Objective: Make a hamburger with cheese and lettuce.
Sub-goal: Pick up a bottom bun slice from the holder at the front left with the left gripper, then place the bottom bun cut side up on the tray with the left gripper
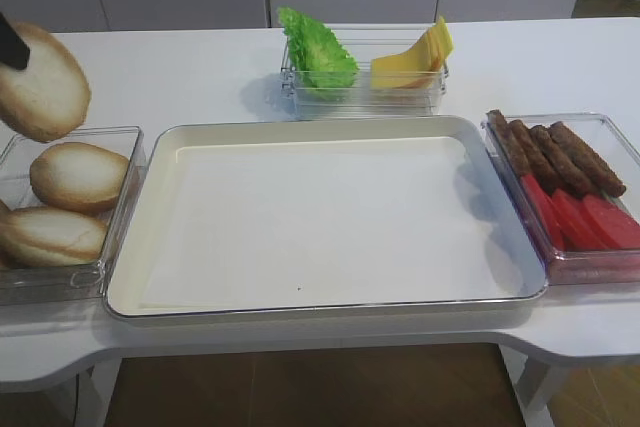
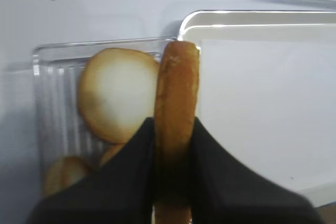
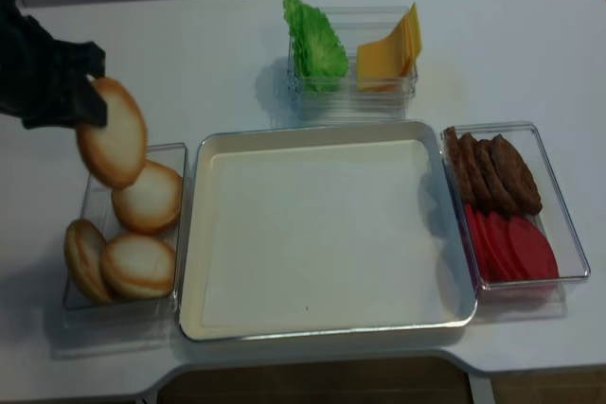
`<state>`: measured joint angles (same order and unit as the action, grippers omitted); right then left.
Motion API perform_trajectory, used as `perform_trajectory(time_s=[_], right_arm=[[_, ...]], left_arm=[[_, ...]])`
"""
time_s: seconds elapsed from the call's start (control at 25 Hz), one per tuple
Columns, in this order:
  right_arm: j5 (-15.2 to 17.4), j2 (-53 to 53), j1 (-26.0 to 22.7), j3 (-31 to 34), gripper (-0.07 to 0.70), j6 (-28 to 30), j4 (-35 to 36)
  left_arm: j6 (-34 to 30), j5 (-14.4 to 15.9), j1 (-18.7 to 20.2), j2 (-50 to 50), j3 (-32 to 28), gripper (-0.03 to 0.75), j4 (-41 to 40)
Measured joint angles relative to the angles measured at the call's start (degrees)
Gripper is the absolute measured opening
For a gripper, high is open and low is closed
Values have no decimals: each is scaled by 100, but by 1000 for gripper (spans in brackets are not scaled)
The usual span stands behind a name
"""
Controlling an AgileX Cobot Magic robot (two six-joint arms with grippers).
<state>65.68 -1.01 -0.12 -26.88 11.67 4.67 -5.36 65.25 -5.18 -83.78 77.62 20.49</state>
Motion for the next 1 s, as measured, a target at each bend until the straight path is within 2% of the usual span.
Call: perform_trajectory(time_s=[0.12, 0.24, 0.4, 0.64, 1.0], right_arm=[[0, 0, 12, 0, 145, 0, 0], [0, 0, 0, 0, 145, 0, 0], [0, 0, 0, 0, 144, 0, 0], [0, 0, 0, 0, 144, 0, 0], [0, 0, 12, 0, 143, 0, 0]], left_arm=[[-353, 85, 0, -1, 0, 108, 783], [-606, 111, 64, -1, 0, 108, 1206], [-856, 111, 405, -1, 0, 107, 1461], [-1014, -84, 935, -88, 0, 106, 1878], [-1659, -59, 1026, -774, 0, 106, 3375]])
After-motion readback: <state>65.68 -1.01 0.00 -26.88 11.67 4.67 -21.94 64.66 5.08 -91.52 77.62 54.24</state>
